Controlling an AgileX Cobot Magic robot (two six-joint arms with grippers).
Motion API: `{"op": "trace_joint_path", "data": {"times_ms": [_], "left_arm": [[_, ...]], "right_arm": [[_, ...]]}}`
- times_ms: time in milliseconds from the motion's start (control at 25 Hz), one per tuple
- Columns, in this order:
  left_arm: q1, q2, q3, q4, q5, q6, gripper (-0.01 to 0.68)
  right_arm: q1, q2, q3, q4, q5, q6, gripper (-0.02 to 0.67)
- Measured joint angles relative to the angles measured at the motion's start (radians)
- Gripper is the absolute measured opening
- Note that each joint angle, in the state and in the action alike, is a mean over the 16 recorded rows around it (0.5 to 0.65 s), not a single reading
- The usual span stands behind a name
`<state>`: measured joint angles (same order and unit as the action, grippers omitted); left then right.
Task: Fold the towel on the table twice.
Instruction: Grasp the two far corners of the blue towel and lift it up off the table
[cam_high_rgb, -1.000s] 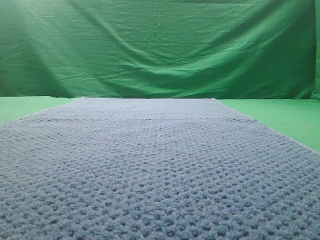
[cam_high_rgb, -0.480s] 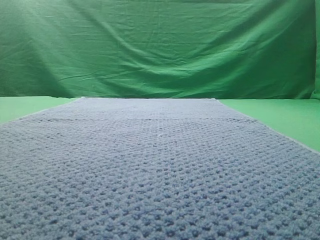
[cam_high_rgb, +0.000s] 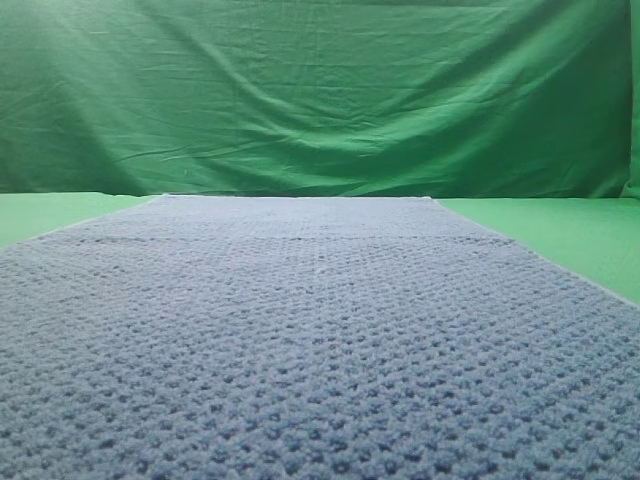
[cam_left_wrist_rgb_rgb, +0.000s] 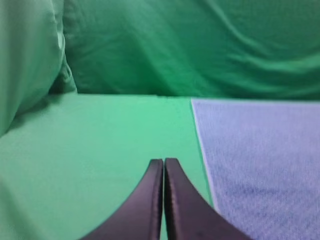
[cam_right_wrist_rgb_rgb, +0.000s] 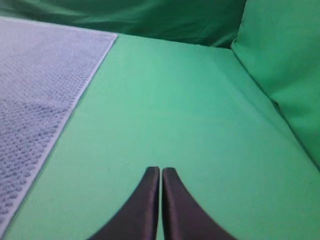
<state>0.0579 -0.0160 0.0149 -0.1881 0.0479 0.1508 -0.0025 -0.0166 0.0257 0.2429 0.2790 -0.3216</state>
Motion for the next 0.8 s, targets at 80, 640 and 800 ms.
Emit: {"op": "trace_joint_path", "data": {"times_ms": [80,640,800], "left_arm": [[0.000,0.000,0.000,-0.033,-0.058,-0.005,0.000],[-0.006,0.033,-0.122,-0.048,-0.093,-0.140,0.000],[-0.030,0.086,-0.215,-0.034,0.012,-0.164,0.000]], "right_arm": [[0.000,0.000,0.000,0.071,-0.046,0.001,0.000],[0.003,0.030,-0.091,0.532,-0.173,-0.031,0.000],[0.004,0.094,-0.165,0.545,-0.097,-0.062,0.000]]}}
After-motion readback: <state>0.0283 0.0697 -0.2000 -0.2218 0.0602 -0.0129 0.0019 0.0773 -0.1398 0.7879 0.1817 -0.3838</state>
